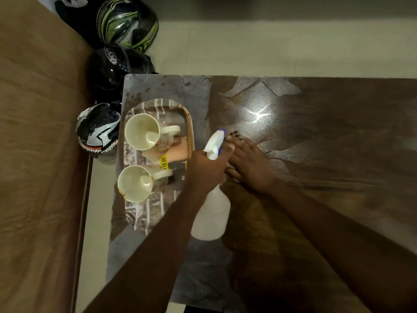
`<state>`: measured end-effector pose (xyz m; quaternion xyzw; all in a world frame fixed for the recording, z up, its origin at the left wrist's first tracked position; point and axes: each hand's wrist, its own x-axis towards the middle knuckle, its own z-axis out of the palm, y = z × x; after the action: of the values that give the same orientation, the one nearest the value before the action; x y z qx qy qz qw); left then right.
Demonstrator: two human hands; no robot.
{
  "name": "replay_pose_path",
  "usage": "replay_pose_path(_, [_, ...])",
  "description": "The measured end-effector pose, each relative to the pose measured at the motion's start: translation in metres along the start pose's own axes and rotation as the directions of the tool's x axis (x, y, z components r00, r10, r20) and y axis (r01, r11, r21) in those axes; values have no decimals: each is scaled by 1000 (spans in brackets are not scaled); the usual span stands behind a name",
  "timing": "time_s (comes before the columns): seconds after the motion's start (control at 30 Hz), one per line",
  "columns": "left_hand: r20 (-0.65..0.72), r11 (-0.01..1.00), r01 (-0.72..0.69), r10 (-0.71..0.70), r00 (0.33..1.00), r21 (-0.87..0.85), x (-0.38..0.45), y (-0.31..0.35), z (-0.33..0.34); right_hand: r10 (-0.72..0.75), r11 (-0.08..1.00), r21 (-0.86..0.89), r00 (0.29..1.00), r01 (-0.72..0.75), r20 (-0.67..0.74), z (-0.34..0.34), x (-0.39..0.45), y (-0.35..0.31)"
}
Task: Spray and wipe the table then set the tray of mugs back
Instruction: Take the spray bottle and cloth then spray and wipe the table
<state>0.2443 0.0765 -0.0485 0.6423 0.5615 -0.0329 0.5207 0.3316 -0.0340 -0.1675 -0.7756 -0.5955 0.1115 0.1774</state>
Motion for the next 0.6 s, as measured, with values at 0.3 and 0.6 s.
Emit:
replay_pose_path(0.3, [-22,998,68,-68,997,8,-45,-65,-5,269,962,68,962,-266,-42,20,-21,-50])
replay_pose_path(0.6, [12,987,162,-162,987,-12,-66,-108,-20,447,895,38,893,-445,-49,5,-49,-38])
